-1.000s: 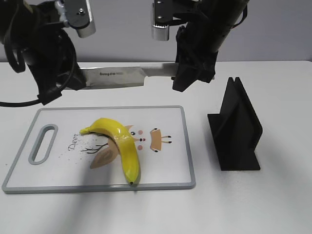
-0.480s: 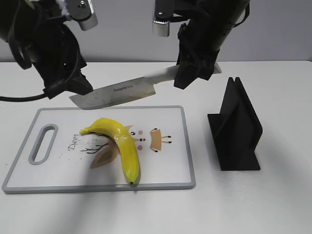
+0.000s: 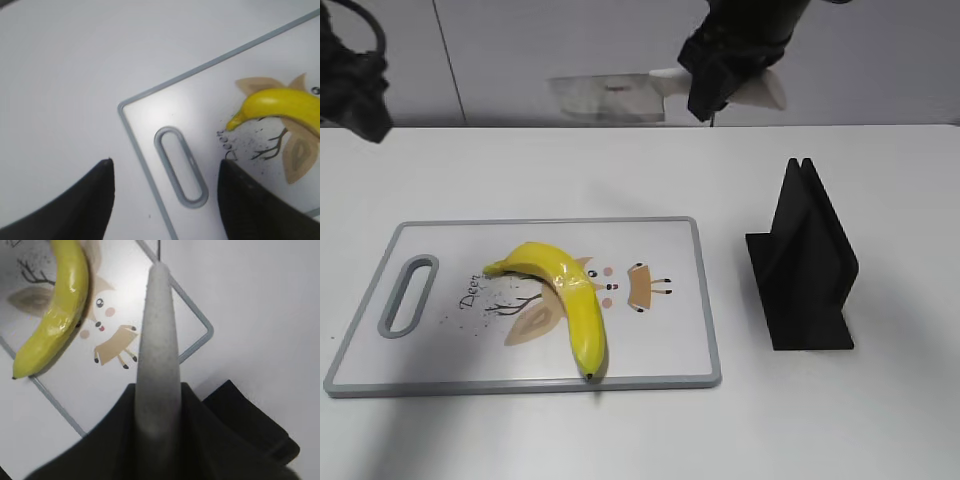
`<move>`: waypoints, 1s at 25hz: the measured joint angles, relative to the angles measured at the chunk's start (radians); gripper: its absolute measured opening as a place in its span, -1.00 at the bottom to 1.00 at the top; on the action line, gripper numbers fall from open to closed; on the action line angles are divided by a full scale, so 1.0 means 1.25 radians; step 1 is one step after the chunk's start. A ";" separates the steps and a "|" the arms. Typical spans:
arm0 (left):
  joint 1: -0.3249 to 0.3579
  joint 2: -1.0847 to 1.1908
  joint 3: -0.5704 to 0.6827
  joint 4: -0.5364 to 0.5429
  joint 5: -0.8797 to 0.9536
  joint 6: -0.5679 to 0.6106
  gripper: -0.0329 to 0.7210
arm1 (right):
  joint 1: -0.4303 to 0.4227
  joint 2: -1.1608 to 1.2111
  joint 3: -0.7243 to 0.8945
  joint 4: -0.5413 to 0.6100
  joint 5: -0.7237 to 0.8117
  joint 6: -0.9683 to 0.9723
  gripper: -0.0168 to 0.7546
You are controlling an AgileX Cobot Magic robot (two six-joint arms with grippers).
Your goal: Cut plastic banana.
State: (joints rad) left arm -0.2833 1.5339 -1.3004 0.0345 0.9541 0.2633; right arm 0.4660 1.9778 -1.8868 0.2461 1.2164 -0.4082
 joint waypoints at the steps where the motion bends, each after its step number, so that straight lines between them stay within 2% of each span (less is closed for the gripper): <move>1: 0.024 0.000 -0.006 0.002 0.029 -0.030 0.75 | 0.000 0.000 -0.007 -0.006 0.001 0.039 -0.46; 6: 0.119 0.000 -0.015 -0.005 0.188 -0.080 0.72 | 0.000 0.000 -0.014 -0.006 0.004 0.208 -0.46; 10: 0.168 -0.023 0.011 -0.028 0.205 -0.091 0.67 | 0.000 -0.027 0.022 -0.006 0.005 0.310 -0.46; 14: 0.182 -0.120 0.076 -0.028 0.207 -0.092 0.65 | 0.000 -0.110 0.103 -0.032 0.001 0.389 -0.46; 19: 0.182 -0.289 0.180 -0.028 0.210 -0.092 0.64 | -0.011 -0.234 0.257 -0.160 -0.067 0.535 -0.46; 25: 0.183 -0.489 0.328 -0.033 0.170 -0.092 0.64 | -0.082 -0.326 0.437 -0.158 -0.158 0.581 -0.46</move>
State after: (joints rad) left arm -0.0551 0.9230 -0.8901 -0.0072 1.1660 0.1485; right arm 0.3629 1.5703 -1.3402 0.0483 1.0190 0.3185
